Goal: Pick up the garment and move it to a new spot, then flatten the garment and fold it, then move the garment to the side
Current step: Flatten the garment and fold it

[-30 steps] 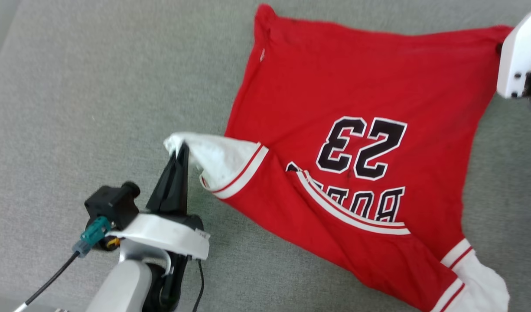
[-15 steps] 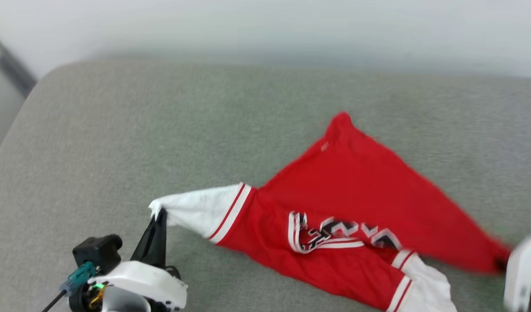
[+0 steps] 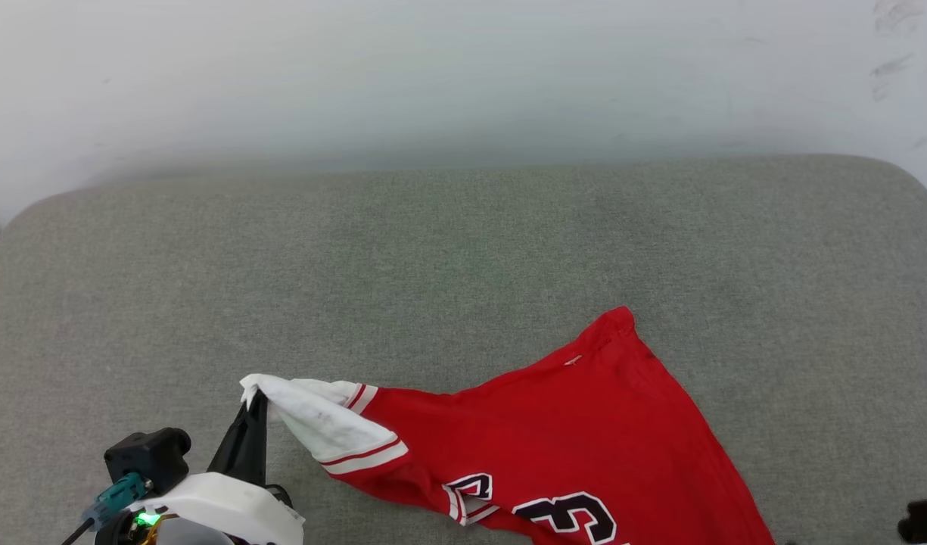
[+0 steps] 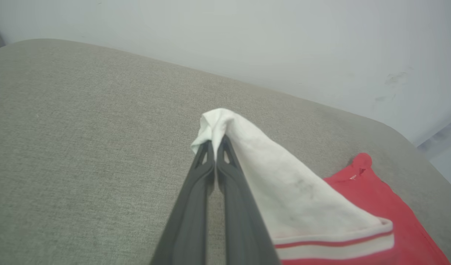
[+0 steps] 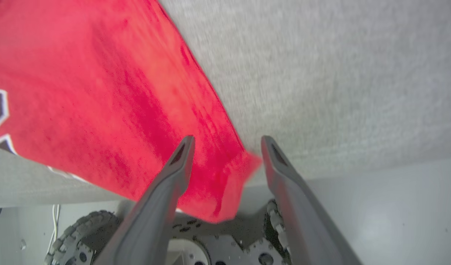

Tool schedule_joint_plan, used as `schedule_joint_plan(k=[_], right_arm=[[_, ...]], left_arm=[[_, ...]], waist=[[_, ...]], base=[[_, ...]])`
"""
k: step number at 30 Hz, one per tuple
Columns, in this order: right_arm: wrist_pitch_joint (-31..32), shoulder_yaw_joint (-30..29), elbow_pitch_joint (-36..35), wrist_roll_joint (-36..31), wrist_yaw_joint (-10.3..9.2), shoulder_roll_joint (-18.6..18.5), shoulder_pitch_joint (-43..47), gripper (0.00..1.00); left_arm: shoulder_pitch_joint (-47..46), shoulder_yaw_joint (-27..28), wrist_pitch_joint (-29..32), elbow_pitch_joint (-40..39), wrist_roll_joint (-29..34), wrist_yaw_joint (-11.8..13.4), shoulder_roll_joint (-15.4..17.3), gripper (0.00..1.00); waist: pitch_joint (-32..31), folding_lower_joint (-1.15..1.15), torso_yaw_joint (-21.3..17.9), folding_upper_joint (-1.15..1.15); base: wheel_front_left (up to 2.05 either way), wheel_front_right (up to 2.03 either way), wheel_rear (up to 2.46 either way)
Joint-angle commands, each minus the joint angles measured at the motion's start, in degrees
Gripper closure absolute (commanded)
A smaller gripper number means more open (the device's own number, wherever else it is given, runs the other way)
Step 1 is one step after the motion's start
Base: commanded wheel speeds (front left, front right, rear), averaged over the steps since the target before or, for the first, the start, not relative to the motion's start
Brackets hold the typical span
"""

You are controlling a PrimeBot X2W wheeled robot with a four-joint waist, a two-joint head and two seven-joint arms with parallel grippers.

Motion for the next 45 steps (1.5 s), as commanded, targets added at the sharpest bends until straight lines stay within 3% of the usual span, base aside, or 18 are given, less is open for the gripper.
schedule_joint_plan(k=[1, 6, 10, 18, 22, 28, 32, 33, 34, 35, 39, 45], right_arm=[[-4.64, -0.28, -0.76, -0.53, -0.04, 0.22, -2.67, 0.00], [-22.84, -1.16, 2.26, -0.51, -0.04, 0.56, -11.38, 0.00], [-26.74, 1.83, 8.22, 0.31, -0.04, -1.26, -20.18, 0.00], [-8.34, 14.79, 18.03, 3.24, -0.04, -8.82, -37.91, 0.00], [-0.17, 19.17, 21.26, 3.73, -0.04, -10.72, -45.35, 0.00], [5.49, 23.99, 28.50, 4.14, -0.04, -10.98, -53.29, 0.00], [8.53, 26.73, 35.26, 5.20, -0.04, -9.48, -54.07, 0.00], [9.63, 27.94, 36.71, 5.15, -0.04, -9.26, -53.63, 0.09], [10.41, 28.89, 37.86, 5.22, -0.02, -9.19, -53.21, 0.69], [10.87, 29.59, 38.69, 5.77, -0.02, -8.99, -52.84, 1.00], [7.30, 31.27, 38.29, 6.84, 0.04, -9.92, -53.78, 1.00], [-4.62, 30.70, 34.74, 7.72, -0.04, -12.61, -55.09, 1.00]], left_arm=[[0.05, 0.15, 0.11, -0.36, 0.04, 0.21, 0.41, 1.00], [-1.83, -0.42, 0.47, -1.03, 0.70, -0.03, 0.73, 1.00], [-4.33, -1.31, 0.48, -1.58, 1.52, -0.40, 0.46, 1.00], [-10.49, -3.34, 0.18, -2.25, 3.31, -1.69, -0.51, 1.00], [-13.14, -4.06, -0.60, -2.24, 4.00, -2.41, -1.12, 1.00], [-15.47, -4.87, -1.63, -1.41, 4.27, -3.28, -2.00, 1.00], [-16.11, -5.21, -2.07, -0.48, 4.22, -3.54, -2.47, 1.00], [-16.18, -5.26, -2.22, -0.23, 4.15, -3.58, -2.56, 1.00], [-16.20, -5.26, -2.33, -0.02, 4.05, -3.59, -2.62, 1.00], [-16.15, -5.30, -2.38, 0.29, 3.95, -3.62, -2.68, 1.00], [-15.32, -5.17, -2.75, 1.47, 3.22, -3.78, -2.87, 1.00], [-13.82, -4.36, -3.15, 2.38, 2.10, -4.21, -1.99, 1.00]], waist=[[0.27, 0.02, -0.28, 0.00], [2.38, 0.02, 0.11, 0.00], [5.57, 0.02, 1.26, 0.00], [12.92, 0.02, 3.91, 0.00], [15.86, 0.02, 5.17, 0.00], [18.69, 0.02, 6.28, 0.00], [19.24, 0.02, 6.73, 0.00], [19.17, 0.02, 6.81, 0.00], [19.07, 0.02, 6.86, 0.00], [18.85, 0.02, 6.93, 0.00], [17.26, 0.02, 6.75, 0.00], [11.26, 0.02, 6.11, 0.00]], base=[[0.00, 0.00, 0.00], [0.00, 0.00, 0.00], [0.00, 0.00, 0.00], [0.00, 0.00, 0.00], [0.00, 0.00, 0.00], [0.00, 0.00, 0.00], [0.00, 0.00, 0.00], [0.00, 0.00, 0.00], [0.00, 0.00, 0.00], [0.00, 0.00, 0.00], [0.00, 0.00, 0.00], [0.00, 0.00, 0.00]])
